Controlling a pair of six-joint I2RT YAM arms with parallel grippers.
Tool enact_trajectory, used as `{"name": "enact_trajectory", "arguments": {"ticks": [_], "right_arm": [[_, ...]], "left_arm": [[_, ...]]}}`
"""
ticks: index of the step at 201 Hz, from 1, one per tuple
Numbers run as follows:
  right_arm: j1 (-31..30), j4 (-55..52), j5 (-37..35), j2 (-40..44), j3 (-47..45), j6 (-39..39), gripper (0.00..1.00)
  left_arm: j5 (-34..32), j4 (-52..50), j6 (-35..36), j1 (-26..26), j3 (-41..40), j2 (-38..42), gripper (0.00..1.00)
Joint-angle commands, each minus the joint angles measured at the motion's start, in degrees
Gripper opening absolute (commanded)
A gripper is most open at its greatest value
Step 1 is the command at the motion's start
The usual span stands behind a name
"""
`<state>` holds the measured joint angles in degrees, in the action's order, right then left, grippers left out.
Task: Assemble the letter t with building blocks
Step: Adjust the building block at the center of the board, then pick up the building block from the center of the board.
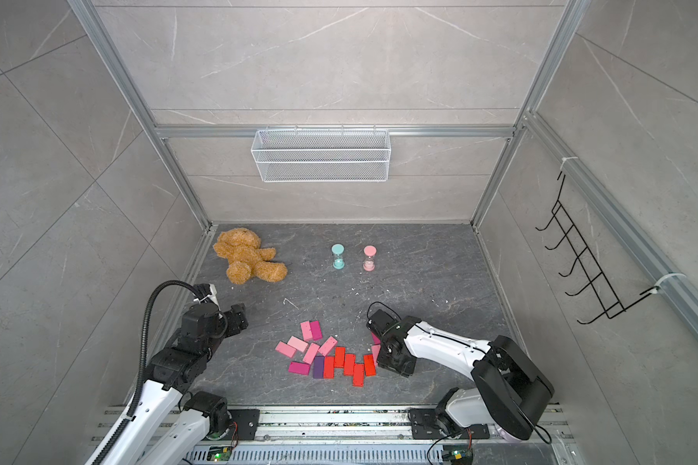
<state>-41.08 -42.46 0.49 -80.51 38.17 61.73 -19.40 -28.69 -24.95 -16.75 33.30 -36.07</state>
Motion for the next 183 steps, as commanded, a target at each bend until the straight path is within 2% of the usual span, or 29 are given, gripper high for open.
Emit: {"name": "enact_trajectory", "arguments": {"ticks": [1, 95, 156, 183], "right_arm": [[2.6, 5.9, -2.5, -4.5, -4.0, -3.8, 0.47], [7.3, 8.0, -3.1, -6.2, -3.7, -7.2, 0.48], [7.3, 4.0, -6.4, -4.0, -1.0, -8.3, 0.34], [7.4, -0.5, -9.2, -1.5, 1.9, -9.8, 0.25]], "left_arm": [[-0.2, 0.4, -0.2, -0.1, 1.5, 0.3, 0.82], [-0.4, 0.3, -0.2, -0.1, 1.5, 0.4, 0.82], [-0.4, 0.3, 0.0, -0.2, 1.7, 0.3, 0.80], [-0.4, 0.1, -0.1, -0.2, 1.8, 0.3, 0.79]]}}
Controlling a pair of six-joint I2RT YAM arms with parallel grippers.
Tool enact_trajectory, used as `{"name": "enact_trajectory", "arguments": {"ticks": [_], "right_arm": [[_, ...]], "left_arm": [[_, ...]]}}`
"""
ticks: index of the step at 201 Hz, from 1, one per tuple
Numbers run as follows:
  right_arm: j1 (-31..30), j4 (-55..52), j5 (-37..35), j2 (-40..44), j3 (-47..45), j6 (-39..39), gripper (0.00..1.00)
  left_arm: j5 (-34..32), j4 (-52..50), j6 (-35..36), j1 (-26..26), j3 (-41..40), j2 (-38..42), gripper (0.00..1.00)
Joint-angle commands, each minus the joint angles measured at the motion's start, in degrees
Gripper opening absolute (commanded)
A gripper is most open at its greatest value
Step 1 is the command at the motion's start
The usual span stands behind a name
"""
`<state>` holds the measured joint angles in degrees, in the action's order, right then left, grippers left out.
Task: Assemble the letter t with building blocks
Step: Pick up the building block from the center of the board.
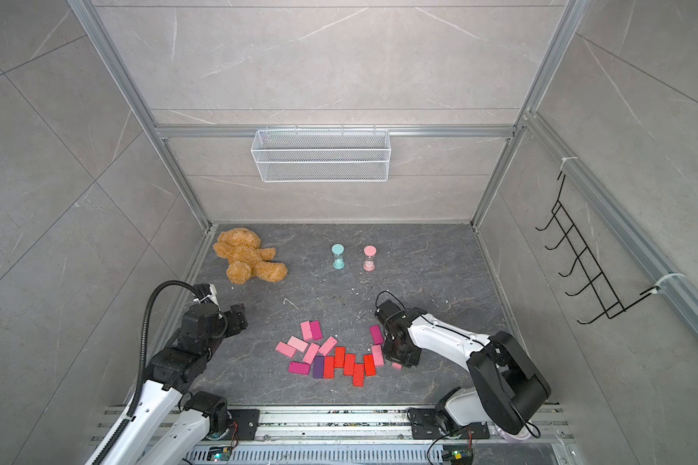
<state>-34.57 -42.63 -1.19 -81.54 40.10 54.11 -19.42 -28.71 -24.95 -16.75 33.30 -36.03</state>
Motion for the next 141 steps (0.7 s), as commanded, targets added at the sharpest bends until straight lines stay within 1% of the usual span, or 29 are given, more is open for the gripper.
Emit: {"name": "enact_trajectory", "arguments": {"ticks": [1, 15, 37, 52, 61, 82, 101, 117, 141], "right_arm": [[0.9, -0.4, -7.6, -0.4, 0.1, -2.2, 0.24], [0.9, -2.3, -8.1, 0.9, 2.2, -3.4, 0.21], [0.8, -5.0, -8.5, 1.7, 6.7, -6.5, 0.20], [0.9, -6.4, -8.8, 1.3, 10.9, -10.4, 0.20], [0.9, -7.8, -9.9, 0.7, 14.0, -12.8, 0.18], [1.5, -9.1, -11.3, -2.0, 21.0, -19.6, 0.14], [3.3, -10.4, -12.4, -6.6, 27.6, -25.4, 0.10], [5.4, -10.3, -11.3, -10.1, 32.3, -29.4, 0.10], [9.6, -8.6, -6.7, -14.5, 37.3, -33.6, 0.10]], "left_arm": [[-0.4, 0.2, -0.1, -0.2, 1.8, 0.3, 0.79], [-0.2, 0.1, -0.1, -0.1, 1.8, 0.2, 0.78], [0.1, -0.2, 0.1, -0.1, 2.2, 0.0, 0.75], [0.1, -0.5, 0.3, -0.1, 2.5, 0.1, 0.75], [0.1, -0.9, 0.4, -0.1, 2.7, 0.1, 0.75], [0.0, -1.4, 0.7, -0.1, 3.2, 0.7, 0.75], [0.1, -2.1, 1.1, -0.2, 3.8, 1.2, 0.75], [0.4, -3.1, 1.5, -0.1, 4.4, 1.5, 0.75], [1.1, -4.7, 2.3, -0.1, 5.6, 1.8, 0.75]]}}
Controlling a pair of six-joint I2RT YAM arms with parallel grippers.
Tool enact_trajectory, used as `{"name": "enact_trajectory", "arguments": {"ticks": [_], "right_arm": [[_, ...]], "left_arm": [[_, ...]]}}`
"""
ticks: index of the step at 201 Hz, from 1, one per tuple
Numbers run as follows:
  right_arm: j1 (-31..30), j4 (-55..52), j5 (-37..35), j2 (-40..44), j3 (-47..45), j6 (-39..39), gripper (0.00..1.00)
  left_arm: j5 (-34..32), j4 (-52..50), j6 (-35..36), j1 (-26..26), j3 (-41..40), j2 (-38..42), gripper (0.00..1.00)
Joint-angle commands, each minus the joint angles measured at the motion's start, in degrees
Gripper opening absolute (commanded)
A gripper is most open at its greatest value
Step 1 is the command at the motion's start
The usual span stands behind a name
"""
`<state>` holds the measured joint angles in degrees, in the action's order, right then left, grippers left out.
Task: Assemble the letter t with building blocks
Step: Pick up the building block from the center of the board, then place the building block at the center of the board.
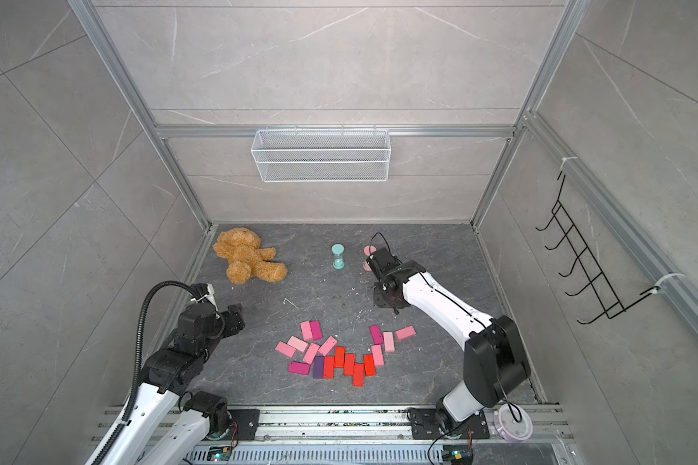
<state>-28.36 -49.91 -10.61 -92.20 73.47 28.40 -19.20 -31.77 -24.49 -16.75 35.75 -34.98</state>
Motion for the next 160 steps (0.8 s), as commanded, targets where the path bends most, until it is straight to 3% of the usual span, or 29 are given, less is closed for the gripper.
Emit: {"name": "enact_trajectory", "arguments": {"ticks": [1, 76, 160], "right_arm": [[3.6, -1.3, 2.9, -4.0, 4.1, -8.1, 0.10], [13.3, 0.5, 8.0, -16.9, 12.2, -16.4, 0.10], [15.5, 1.9, 11.5, -25.2, 16.3, -17.1, 0.10]], "left_arm": [[0.9, -1.7, 1.9, -0.1, 3.1, 0.7, 0.75], [2.5, -5.0, 4.2, -0.2, 5.3, 0.9, 0.76], [2.9, -5.2, 4.6, -0.2, 5.1, 0.1, 0.76]]}}
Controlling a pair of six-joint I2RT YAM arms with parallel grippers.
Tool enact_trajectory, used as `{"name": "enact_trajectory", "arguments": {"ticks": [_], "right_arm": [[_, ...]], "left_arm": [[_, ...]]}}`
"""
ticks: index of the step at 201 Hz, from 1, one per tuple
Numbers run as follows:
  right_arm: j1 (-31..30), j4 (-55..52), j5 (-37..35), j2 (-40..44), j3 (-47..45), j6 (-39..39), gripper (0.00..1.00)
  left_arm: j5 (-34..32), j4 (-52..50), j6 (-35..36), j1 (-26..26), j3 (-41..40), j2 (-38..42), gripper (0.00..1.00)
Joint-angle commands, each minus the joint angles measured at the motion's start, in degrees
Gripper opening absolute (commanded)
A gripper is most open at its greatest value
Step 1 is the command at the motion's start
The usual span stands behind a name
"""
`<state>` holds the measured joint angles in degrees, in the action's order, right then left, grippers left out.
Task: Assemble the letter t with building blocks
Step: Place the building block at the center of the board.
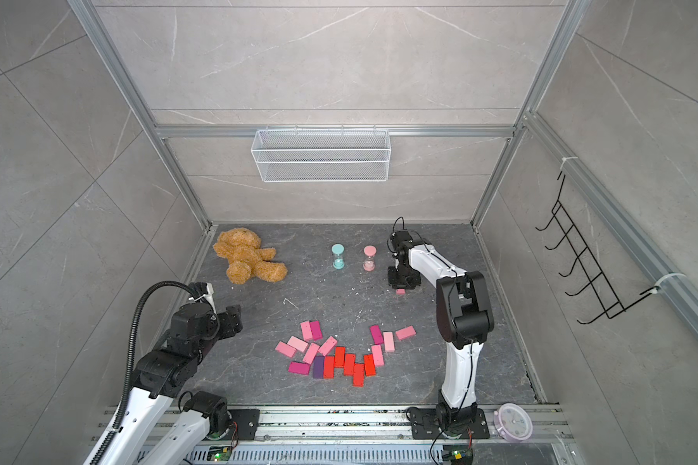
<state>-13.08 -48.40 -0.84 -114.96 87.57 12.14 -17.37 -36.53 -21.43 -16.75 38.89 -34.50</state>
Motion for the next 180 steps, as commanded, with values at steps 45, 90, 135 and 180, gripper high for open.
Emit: {"name": "enact_trajectory", "arguments": {"ticks": [45, 90, 135, 180], "right_arm": [[0.2, 0.3, 2.1, -4.8, 2.5, -0.3, 0.10], [0.2, -0.6, 0.1, -5.7, 2.8, 0.7, 0.12], [0.8, -1.7, -0.3, -6.9, 3.6, 3.7, 0.14], [1.3, -2.4, -0.6, -6.8, 3.8, 4.9, 0.18]], "left_arm": [[0.8, -0.6, 1.6, -0.2, 2.0, -0.3, 0.76], [1.0, -0.4, 1.5, -0.1, 2.0, -0.7, 0.76], [1.0, -0.6, 1.5, -0.2, 2.1, -0.4, 0.76], [1.0, -0.7, 1.2, -0.1, 2.0, -0.1, 0.76]]}}
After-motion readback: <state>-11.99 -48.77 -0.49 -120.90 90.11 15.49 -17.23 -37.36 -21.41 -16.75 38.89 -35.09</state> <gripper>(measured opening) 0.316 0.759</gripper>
